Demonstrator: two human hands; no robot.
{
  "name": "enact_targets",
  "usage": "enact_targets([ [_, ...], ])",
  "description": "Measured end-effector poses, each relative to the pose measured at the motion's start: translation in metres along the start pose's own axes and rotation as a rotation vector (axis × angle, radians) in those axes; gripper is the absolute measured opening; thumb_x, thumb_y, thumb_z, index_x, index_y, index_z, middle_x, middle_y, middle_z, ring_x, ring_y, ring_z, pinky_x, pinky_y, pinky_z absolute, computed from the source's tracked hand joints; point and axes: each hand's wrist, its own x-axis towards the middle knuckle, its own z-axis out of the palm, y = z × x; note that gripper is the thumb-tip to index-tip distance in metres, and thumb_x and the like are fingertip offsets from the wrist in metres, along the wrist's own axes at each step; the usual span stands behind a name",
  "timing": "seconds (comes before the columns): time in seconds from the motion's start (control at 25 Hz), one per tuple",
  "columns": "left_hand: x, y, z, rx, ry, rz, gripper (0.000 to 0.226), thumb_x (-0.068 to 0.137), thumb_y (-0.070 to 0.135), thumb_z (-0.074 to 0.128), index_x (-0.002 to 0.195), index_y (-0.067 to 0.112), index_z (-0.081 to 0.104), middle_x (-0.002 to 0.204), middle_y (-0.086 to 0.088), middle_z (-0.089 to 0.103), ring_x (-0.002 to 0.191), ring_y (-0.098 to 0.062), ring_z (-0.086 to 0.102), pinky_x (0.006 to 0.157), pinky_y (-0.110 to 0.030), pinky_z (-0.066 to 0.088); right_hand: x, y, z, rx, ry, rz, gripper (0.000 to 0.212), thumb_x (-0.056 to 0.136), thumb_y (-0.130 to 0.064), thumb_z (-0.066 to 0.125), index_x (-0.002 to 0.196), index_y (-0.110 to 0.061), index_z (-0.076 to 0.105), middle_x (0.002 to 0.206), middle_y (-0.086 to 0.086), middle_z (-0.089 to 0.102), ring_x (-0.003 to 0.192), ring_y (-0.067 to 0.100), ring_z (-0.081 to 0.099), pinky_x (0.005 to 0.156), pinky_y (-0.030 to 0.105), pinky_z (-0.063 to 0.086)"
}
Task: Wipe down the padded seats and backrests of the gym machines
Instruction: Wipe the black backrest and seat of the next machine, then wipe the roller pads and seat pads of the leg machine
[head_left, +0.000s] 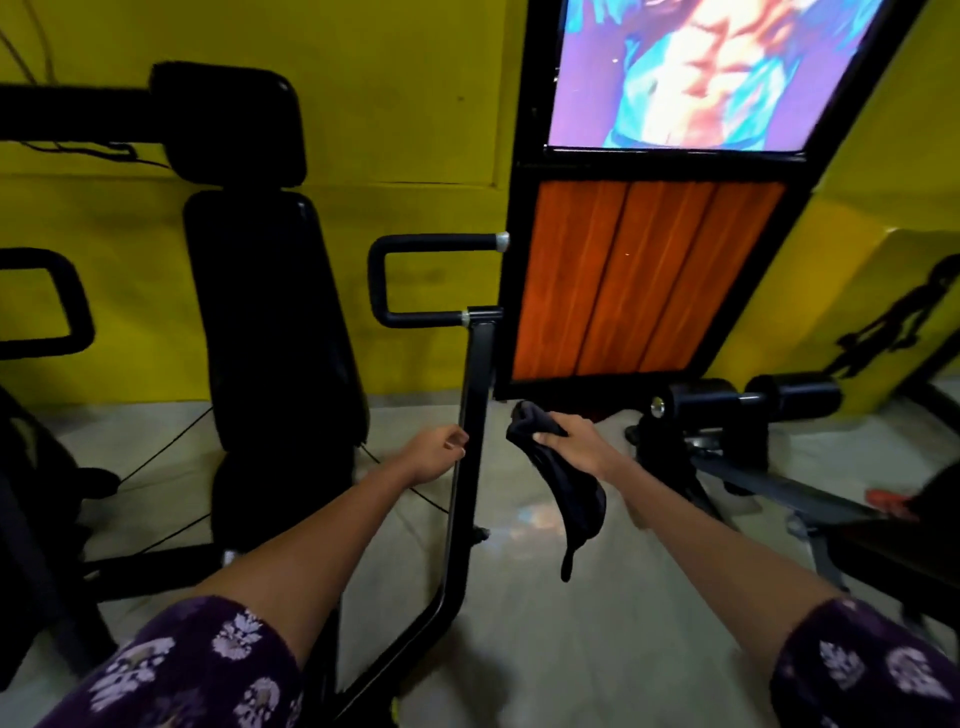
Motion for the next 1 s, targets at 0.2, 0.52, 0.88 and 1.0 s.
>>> enact_targets([
  [0.2, 0.018, 0.065, 0.047, 0.036, -0.087, 0.098, 0.030, 0.094, 0.010, 0.049, 0.124, 0.006, 0.054, 0.124, -0.011, 0.058, 0.113, -0.023, 0.056, 0.094, -0.032, 0.045, -0.034, 0.052, -0.055, 0.073, 0.115, 0.063, 0.036, 0.093, -0.021, 0.060, 0.128, -0.012, 0.057, 0.121, 0.006, 0.063, 0.115, 0.023, 0.055, 0.098, 0.036, 0.043],
  [0.52, 0.076, 0.157, 0.102, 0.078, -0.167, 0.237, 0.029, 0.093, 0.008, 0.049, 0.121, 0.003, 0.055, 0.124, -0.014, 0.058, 0.112, -0.025, 0.055, 0.094, -0.032, 0.044, -0.065, 0.117, -0.120, 0.115, 0.274, 0.153, 0.035, 0.093, -0.020, 0.059, 0.126, -0.010, 0.057, 0.121, 0.008, 0.063, 0.115, 0.022, 0.056, 0.092, 0.029, 0.042],
  [0.88, 0.194, 0.209, 0.137, 0.125, -0.285, 0.339, 0.036, 0.090, 0.009, 0.052, 0.126, 0.007, 0.053, 0.129, -0.011, 0.056, 0.118, -0.023, 0.053, 0.094, -0.025, 0.040, -0.008, 0.181, -0.162, 0.147, 0.344, 0.281, 0.034, 0.094, -0.017, 0.057, 0.128, -0.009, 0.056, 0.121, 0.010, 0.063, 0.117, 0.024, 0.055, 0.094, 0.034, 0.042],
  [1.0, 0.245, 0.225, 0.143, 0.110, -0.314, 0.350, 0.034, 0.090, 0.010, 0.052, 0.124, 0.008, 0.054, 0.127, -0.012, 0.057, 0.116, -0.024, 0.054, 0.097, -0.030, 0.044, 0.014, 0.196, -0.183, 0.138, 0.379, 0.335, 0.038, 0.095, -0.017, 0.057, 0.131, -0.007, 0.053, 0.123, 0.010, 0.060, 0.118, 0.024, 0.052, 0.095, 0.033, 0.041],
])
